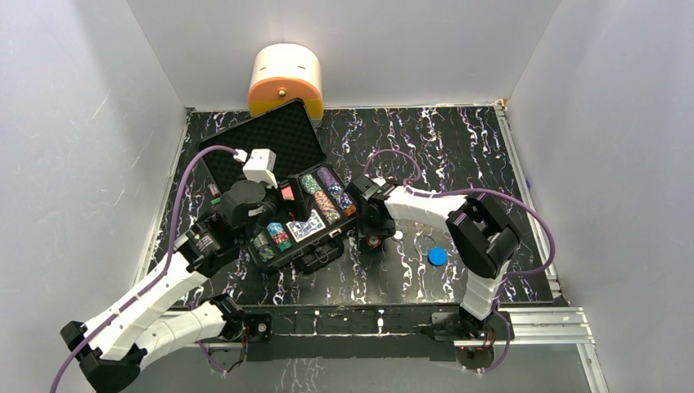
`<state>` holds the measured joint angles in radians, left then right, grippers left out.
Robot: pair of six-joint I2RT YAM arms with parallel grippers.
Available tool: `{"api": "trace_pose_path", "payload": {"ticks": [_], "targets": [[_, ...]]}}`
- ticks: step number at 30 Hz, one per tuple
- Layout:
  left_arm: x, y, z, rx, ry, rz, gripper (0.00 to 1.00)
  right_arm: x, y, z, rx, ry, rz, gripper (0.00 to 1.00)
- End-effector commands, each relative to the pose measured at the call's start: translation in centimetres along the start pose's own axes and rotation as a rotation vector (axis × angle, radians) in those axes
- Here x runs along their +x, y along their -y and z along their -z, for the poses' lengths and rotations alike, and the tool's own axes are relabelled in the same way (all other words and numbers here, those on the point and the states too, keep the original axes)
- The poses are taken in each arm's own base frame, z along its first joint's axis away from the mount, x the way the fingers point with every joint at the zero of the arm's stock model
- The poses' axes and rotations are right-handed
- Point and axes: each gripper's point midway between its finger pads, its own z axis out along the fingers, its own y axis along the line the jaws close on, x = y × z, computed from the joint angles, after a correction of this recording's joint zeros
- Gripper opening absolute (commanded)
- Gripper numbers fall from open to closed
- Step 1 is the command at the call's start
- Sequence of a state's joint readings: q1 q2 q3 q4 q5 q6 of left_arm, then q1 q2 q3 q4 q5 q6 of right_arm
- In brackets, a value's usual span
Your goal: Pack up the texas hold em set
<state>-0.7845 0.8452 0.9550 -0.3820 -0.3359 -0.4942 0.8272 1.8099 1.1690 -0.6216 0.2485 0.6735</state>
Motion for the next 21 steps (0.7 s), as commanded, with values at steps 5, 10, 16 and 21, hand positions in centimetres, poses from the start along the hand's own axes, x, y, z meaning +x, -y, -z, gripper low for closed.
{"api": "trace_pose_path", "payload": {"ticks": [5, 10, 16, 21], "targets": [[-0.4, -0.4, 0.1, -0.021, 0.016, 0.001, 0.93, 0.9, 0.9, -1.0, 0.066, -0.021, 0.031, 0.49], [-0.3, -0.3, 0.0, -0.019, 0.009, 0.002, 0.93, 0.8, 1.2, -0.5, 0.069, -0.009, 0.019, 0.47], [0.8, 0.0, -0.5, -0.007, -0.027, 0.019, 0.93, 0.0, 1.1, 1.5, 0.044, 0.037, -0.008, 0.48], [5.1, 2.3, -1.3, 0.135, -0.167, 0.065, 0.93, -1.0, 0.9, 4.3, -0.02, 0.105, -0.047, 0.49]]}}
